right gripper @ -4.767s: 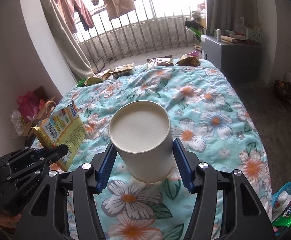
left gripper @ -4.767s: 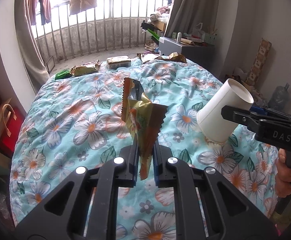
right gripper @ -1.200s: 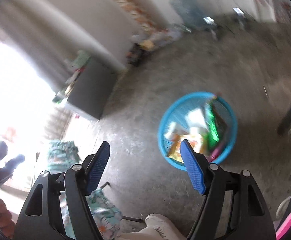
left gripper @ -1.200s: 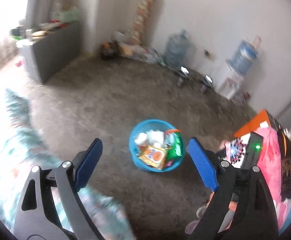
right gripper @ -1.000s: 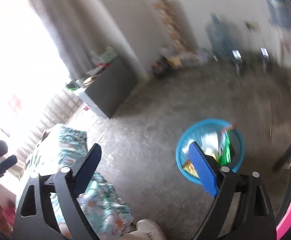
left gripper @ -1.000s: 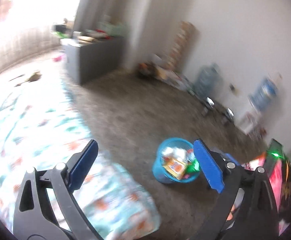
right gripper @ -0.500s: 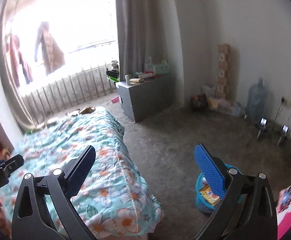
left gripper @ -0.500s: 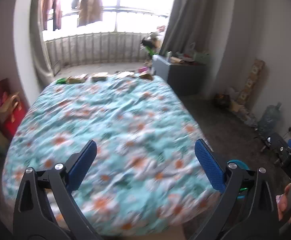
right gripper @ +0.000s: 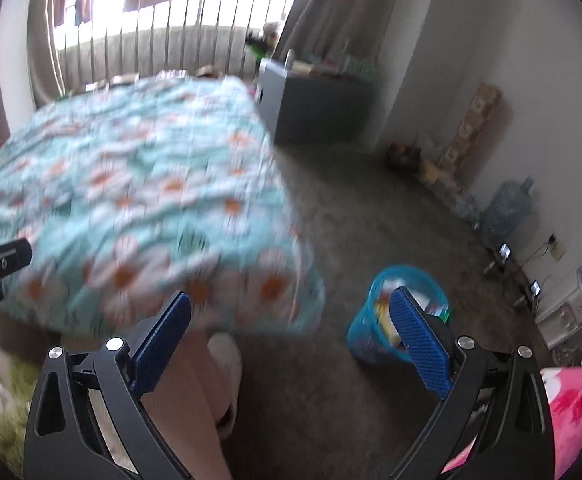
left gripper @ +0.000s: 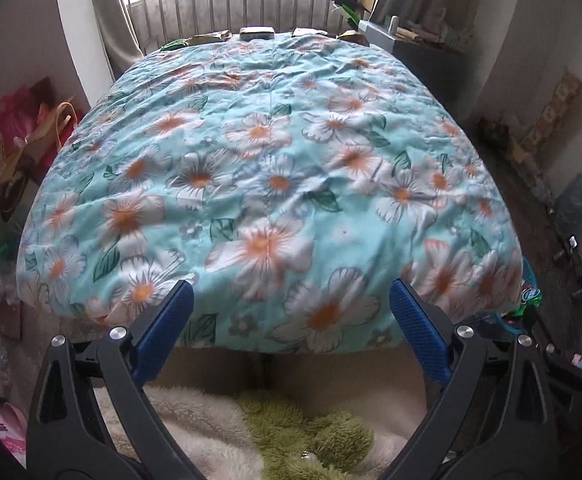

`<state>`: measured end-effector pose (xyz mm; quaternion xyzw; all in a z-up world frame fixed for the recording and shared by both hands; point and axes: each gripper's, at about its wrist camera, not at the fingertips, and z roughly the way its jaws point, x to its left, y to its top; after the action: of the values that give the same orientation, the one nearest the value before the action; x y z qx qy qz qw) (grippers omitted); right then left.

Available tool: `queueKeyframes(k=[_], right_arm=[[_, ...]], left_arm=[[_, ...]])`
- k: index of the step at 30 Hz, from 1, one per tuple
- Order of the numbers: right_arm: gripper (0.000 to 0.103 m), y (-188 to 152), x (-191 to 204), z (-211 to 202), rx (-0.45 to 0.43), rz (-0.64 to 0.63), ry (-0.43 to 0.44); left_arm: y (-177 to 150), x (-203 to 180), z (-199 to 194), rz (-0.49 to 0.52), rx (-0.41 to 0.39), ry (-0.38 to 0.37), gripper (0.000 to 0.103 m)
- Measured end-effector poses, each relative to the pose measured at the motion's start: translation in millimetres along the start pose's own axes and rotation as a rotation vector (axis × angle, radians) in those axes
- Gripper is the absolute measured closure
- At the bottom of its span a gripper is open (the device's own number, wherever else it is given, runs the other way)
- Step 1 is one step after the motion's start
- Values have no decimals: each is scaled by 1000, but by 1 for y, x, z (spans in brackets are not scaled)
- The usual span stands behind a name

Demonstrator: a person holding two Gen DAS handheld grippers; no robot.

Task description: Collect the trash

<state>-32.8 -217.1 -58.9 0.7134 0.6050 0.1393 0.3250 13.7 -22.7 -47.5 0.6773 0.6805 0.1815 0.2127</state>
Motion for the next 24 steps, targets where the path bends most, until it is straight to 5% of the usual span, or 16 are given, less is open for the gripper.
queueKeyframes(k=[24], right_arm=[[7,-14,-47,7,33,112,-60]], left_arm=[[3,-44,-1,106,27,-47,9]])
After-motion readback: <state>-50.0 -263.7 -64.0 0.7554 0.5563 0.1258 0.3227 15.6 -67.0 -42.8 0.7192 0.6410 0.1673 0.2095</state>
